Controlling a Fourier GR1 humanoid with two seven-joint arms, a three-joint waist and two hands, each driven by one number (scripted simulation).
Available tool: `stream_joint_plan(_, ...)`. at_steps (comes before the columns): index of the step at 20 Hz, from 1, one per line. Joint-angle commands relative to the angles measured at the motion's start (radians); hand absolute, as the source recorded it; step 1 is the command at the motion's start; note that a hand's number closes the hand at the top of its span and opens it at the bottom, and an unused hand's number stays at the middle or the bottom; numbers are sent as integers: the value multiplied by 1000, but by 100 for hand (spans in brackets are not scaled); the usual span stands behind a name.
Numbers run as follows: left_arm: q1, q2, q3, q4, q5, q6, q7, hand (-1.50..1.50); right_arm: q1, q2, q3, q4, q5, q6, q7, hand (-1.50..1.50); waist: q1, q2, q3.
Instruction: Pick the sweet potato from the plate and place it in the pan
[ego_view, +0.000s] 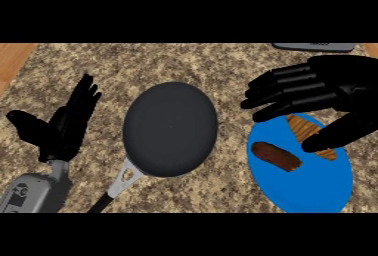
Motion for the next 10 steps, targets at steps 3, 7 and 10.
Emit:
stream_joint_plan(3, -5, -7, 8, -3, 2, 1, 10, 0, -86, -5, 172, 7, 269, -27, -220, -150, -14, -8, -2)
stream_joint_plan(7, -12, 16, 29, -7, 2, 1, 41, 0, -105, -36, 300, -19, 414, -85, -222, -150, -30, -14, -3)
stream_joint_plan(10, -7, -6, 30, 7, -15, 30, 28, 0, -99, -83, 397, -34, 541, -136, -222, -150, -48, -17, -3)
